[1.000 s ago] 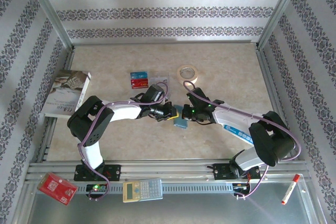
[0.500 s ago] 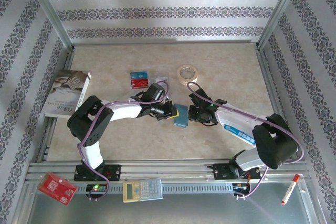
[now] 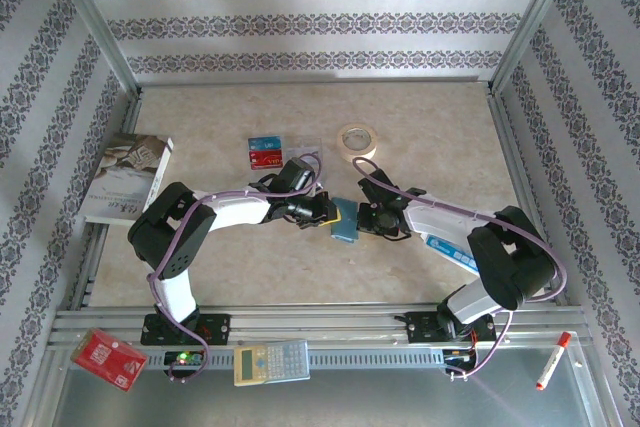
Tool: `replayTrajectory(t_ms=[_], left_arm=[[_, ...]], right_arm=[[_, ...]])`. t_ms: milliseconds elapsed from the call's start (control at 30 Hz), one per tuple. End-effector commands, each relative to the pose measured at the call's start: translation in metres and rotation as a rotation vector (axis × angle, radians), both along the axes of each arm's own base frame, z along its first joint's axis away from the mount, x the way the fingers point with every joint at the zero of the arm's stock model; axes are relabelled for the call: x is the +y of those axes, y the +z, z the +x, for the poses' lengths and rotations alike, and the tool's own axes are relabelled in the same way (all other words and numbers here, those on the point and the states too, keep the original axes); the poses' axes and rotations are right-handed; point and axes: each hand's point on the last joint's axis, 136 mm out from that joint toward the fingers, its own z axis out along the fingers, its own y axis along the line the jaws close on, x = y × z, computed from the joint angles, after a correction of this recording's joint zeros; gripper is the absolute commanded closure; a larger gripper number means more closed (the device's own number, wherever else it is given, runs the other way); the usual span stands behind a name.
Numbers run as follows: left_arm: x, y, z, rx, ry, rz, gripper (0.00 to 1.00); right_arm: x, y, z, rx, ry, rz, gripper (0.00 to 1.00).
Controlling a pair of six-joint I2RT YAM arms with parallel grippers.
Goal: Take the credit cards out of the card holder
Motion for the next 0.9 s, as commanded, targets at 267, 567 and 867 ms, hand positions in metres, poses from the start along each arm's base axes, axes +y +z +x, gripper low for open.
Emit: replayTrajectory(t_ms=[267,567,867], left_arm=[[0.045,0.010,0.018,-0.104,0.117,0.204,0.41],[0.093,0.038,0.031,-0.220,0.297,0.275,0.28],[0.090,0.046,0.029,-0.231,0.287,0.211,0.28]], right_arm=[[0.009,0.083,0.019,-0.170,0.136,0.052,0.98],[0.060,0.129,0.014,-0.175,0.267,0.270,0.98],[0.077,0.126,0.017,-0.154,0.257,0.333,0.97]])
